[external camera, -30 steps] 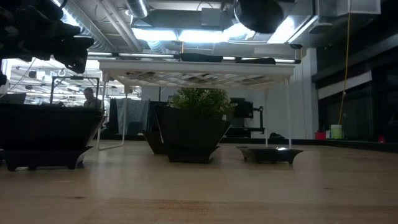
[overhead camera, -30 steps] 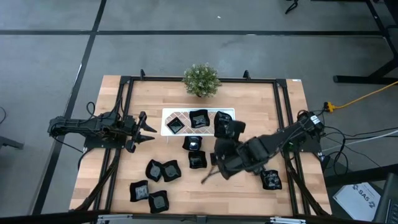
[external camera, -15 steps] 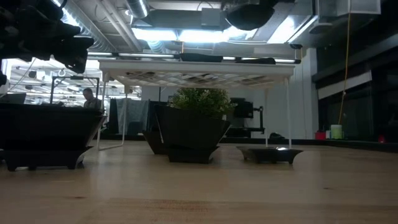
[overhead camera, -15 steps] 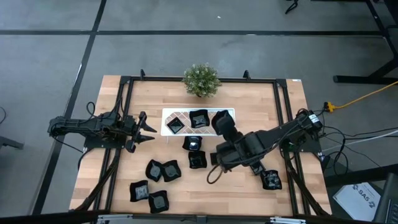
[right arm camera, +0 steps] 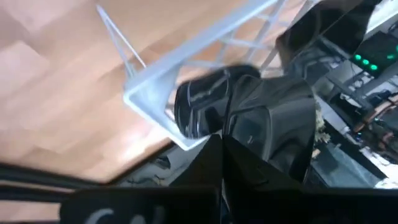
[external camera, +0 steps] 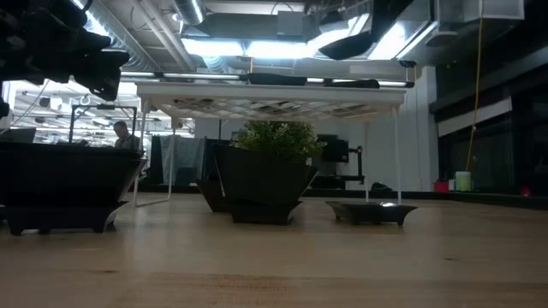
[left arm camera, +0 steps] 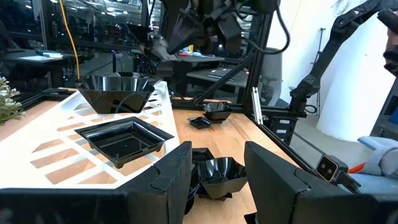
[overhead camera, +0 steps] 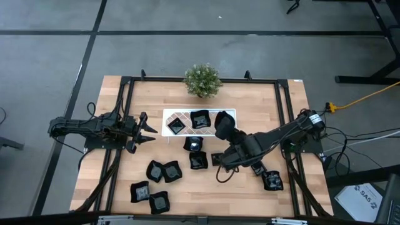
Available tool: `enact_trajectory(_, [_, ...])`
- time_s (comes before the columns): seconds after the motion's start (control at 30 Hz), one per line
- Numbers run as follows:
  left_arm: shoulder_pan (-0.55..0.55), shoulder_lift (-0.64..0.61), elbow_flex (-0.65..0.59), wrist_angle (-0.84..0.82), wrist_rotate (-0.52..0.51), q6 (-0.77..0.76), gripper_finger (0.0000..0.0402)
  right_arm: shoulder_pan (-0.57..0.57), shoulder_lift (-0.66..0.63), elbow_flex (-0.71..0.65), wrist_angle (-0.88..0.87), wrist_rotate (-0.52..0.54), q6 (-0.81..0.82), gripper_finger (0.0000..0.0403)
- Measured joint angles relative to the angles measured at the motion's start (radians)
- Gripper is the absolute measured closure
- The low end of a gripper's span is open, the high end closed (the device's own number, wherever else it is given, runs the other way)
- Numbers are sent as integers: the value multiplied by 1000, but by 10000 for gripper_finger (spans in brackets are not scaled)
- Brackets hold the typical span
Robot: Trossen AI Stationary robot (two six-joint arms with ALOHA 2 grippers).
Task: Pick & Place Mini shaped plates
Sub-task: Stack the black leaf-shaped plate on top of the black leaf-shaped plate on the shelf
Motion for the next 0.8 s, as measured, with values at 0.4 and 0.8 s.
enact_trajectory(0.4, [0, 0, 0, 0, 0, 0, 258, -30, -75, -163, 35, -19, -19, 398])
enact_trajectory(0.8, [0, 0, 0, 0, 0, 0, 258, -30, -145, -310, 214, -1, -135, 341])
